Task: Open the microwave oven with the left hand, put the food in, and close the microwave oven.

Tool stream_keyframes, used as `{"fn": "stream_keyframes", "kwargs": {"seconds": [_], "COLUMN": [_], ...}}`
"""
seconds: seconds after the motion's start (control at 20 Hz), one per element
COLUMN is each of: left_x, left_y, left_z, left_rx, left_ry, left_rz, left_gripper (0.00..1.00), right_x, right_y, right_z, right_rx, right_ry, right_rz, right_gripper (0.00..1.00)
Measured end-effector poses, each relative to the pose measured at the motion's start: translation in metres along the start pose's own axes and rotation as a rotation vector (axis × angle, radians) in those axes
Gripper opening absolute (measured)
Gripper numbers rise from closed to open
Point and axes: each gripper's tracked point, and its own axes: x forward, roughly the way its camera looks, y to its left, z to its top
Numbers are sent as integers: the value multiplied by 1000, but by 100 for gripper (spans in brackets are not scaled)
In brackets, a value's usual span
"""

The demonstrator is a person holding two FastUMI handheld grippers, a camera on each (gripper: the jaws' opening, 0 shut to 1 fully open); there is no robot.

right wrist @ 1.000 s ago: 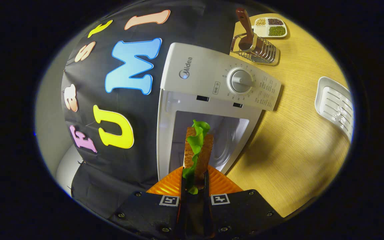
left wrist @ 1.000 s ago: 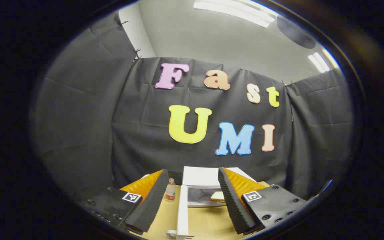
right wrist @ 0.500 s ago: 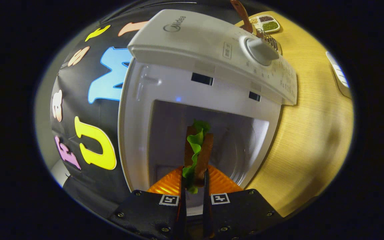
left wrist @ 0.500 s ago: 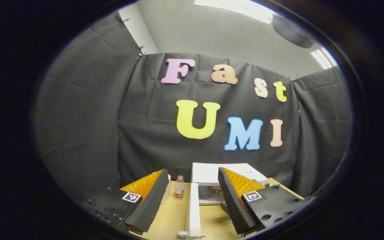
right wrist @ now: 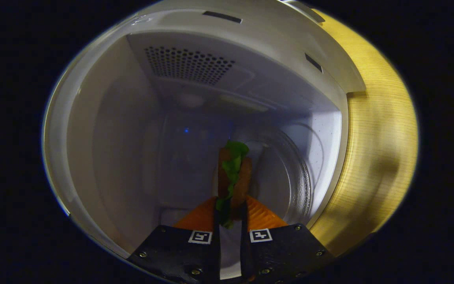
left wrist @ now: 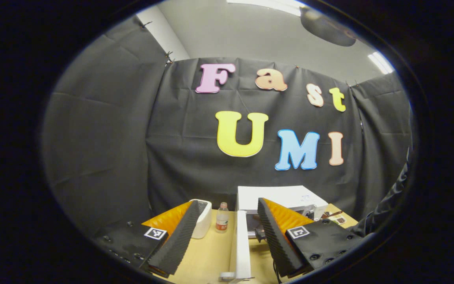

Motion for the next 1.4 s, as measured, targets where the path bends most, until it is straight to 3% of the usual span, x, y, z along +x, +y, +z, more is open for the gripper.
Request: {"fn": "stream_keyframes", "kwargs": {"seconds": [0.15,0.3,0.35,0.4,0.45,0.5,0.65,0.85,1.05,1.2,1.4], "left_x": [1,4,6,9,10,12,18,23,26,28,30], "left_y": [4,-4,-8,-14,-20,-28,-49,-82,-103,-113,-133], "left_z": [0,1,2,2,1,1,4,1,-1,-7,-15], "left_rx": [-18,-34,-32,-31,-31,-31,-32,-59,-48,-36,-52], "left_ry": [0,-7,-9,-10,-13,-15,-31,-42,-51,-56,-48], "left_rz": [11,-9,-18,-30,-44,-61,-106,-172,-206,-211,-247], "left_gripper": [94,95,95,95,95,95,95,95,95,94,95], "right_x": [-1,-13,-19,-25,-34,-44,-80,-136,-204,-259,-323], "right_y": [-10,-14,-8,-8,-7,-7,-11,-2,29,59,85], "right_z": [-1,-5,-5,-5,-4,-1,14,38,80,124,189], "right_rx": [-9,-92,-125,-171,-209,-245,-410,-757,-1008,-1107,-1156], "right_ry": [20,71,83,94,98,99,106,128,64,-33,-203], "right_rz": [-40,-51,-37,-51,-41,-35,-35,64,173,255,237], "right_gripper": [25,48,58,91,84,95,95,95,95,95,95]}}
